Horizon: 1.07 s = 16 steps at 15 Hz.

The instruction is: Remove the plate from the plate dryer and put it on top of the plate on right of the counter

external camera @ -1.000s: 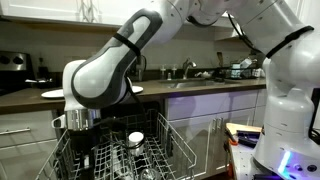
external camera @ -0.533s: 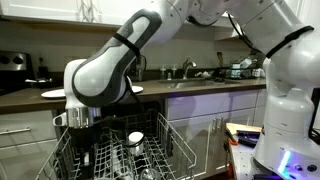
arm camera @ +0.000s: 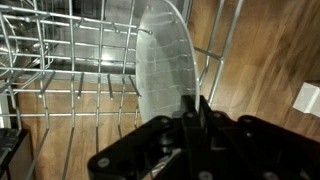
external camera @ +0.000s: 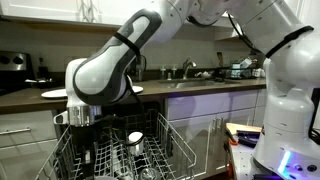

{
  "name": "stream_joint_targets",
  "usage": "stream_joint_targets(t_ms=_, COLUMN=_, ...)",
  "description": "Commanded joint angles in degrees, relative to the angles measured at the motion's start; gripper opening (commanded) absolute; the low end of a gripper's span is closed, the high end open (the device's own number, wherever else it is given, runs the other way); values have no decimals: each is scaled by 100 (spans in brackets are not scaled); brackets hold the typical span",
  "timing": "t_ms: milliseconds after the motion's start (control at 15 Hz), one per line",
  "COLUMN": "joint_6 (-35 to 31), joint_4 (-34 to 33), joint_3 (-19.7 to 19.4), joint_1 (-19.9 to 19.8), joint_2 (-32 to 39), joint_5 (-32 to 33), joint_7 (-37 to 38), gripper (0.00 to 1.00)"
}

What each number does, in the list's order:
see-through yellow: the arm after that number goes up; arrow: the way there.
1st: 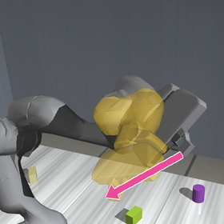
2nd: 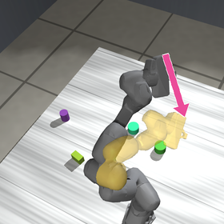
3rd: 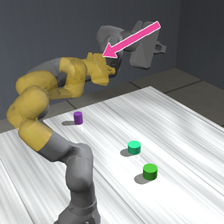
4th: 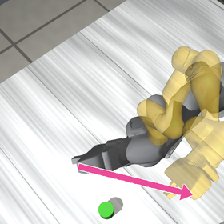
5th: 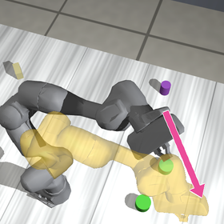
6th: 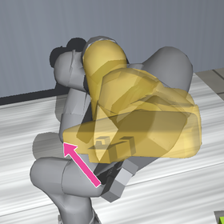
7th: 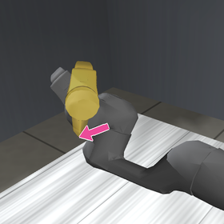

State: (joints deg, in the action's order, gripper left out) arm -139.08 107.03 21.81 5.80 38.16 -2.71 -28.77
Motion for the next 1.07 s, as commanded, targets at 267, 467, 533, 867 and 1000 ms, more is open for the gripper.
stream_joint_targets(t_ms=267, joint_6=59, joint_4=369, joint_3=157, joint_1=-140, joint_2=-502, joint_5=-176, joint_7=-200, gripper=2)
stream_joint_targets(t_ms=467, joint_6=80, joint_4=479, joint_3=162, joint_1=-112, joint_2=-732, joint_5=-184, joint_7=-159, gripper=2)
stream_joint_targets(t_ms=533, joint_6=86, joint_4=506, joint_3=159, joint_1=-110, joint_2=-781, joint_5=-200, joint_7=-160, gripper=2)
stream_joint_targets(t_ms=867, joint_6=22, joint_4=283, joint_3=24, joint_1=67, joint_2=-578, joint_5=-105, joint_7=-49, gripper=26)
stream_joint_targets(t_ms=1000, joint_6=22, joint_4=236, joint_3=-7, joint_1=104, joint_2=-506, joint_5=-83, joint_7=-52, gripper=28)
